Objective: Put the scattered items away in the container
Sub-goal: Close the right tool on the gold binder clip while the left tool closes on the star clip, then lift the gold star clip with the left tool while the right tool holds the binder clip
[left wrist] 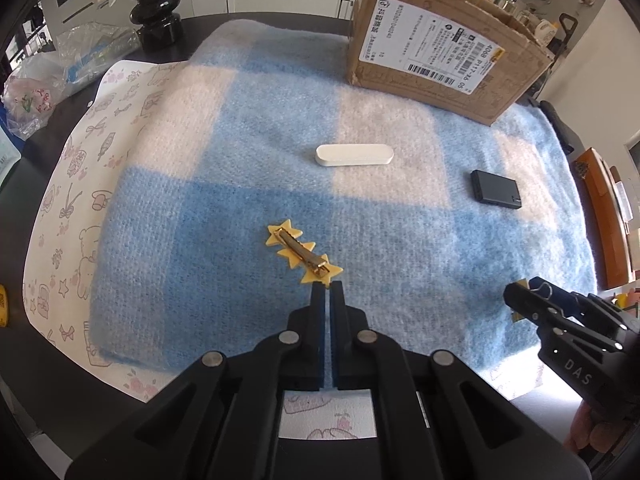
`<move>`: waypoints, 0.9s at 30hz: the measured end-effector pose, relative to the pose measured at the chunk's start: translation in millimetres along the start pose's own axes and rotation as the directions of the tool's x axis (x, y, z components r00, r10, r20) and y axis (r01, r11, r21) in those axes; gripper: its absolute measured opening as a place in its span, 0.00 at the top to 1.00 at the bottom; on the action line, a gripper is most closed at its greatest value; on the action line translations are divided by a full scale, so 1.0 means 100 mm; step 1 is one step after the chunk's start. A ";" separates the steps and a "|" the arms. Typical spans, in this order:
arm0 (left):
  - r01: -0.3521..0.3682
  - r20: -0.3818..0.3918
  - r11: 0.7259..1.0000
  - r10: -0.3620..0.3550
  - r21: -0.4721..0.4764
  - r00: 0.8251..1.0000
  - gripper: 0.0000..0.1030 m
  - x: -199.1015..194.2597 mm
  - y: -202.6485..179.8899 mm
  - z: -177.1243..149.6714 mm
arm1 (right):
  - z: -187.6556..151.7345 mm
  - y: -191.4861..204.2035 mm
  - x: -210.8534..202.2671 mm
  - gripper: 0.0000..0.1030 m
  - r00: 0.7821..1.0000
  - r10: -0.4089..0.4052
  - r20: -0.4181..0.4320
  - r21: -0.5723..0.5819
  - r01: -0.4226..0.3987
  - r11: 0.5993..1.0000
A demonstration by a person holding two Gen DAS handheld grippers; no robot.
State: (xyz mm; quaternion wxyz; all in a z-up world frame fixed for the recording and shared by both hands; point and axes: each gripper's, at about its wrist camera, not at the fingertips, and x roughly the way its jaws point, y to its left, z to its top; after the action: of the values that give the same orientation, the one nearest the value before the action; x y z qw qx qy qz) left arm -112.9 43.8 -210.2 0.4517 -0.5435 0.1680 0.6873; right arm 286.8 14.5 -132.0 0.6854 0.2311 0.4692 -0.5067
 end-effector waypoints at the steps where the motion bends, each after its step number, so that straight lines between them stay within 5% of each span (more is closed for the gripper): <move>1: 0.006 -0.002 1.000 -0.006 -0.003 1.000 0.99 0.00 0.01 0.00 | 0.00 0.00 0.00 0.63 1.000 -0.002 0.000 0.003 0.002 1.000; 10: 0.028 0.008 0.999 -0.028 0.025 1.000 1.00 -0.03 -0.04 -0.02 | -0.01 -0.07 -0.04 0.63 1.000 -0.005 0.002 0.017 0.005 1.000; 19: -0.059 0.000 0.998 0.059 0.013 0.998 0.96 0.07 0.01 0.08 | 0.00 -0.09 0.00 0.63 1.000 -0.008 -0.006 0.026 0.009 1.000; 20: -0.053 0.001 0.999 0.053 0.008 0.999 0.93 0.08 0.02 0.09 | 0.00 -0.10 0.00 0.63 1.000 -0.009 -0.008 0.025 0.009 1.000; 21: -0.049 0.000 0.999 0.049 0.003 0.999 0.77 0.09 0.02 0.10 | 0.00 -0.10 0.01 0.63 1.000 -0.009 -0.009 0.027 0.009 1.000; 22: -0.042 0.000 0.999 0.042 -0.003 0.999 0.49 0.10 0.03 0.11 | 0.00 -0.10 0.01 0.63 1.000 -0.010 -0.010 0.029 0.010 1.000; 23: -0.037 0.005 0.999 0.037 -0.012 0.999 0.37 0.10 0.04 0.12 | 0.00 -0.10 0.02 0.63 1.000 -0.011 -0.012 0.028 0.011 1.000; 24: -0.052 0.014 0.999 0.053 -0.015 0.999 0.30 0.10 0.04 0.13 | 0.01 -0.11 0.03 0.63 1.000 -0.011 -0.013 0.028 0.011 1.000; 27: -0.061 0.007 0.998 0.062 -0.026 0.998 0.30 0.14 0.06 0.16 | 0.01 -0.11 0.04 0.63 1.000 -0.013 -0.013 0.032 0.014 0.999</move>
State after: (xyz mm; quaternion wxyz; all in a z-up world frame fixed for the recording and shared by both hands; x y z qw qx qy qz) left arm -126.9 58.5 -218.2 0.4240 -0.5412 0.1741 0.7050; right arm 277.5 7.5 -133.2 0.6752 0.2421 0.4668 -0.5173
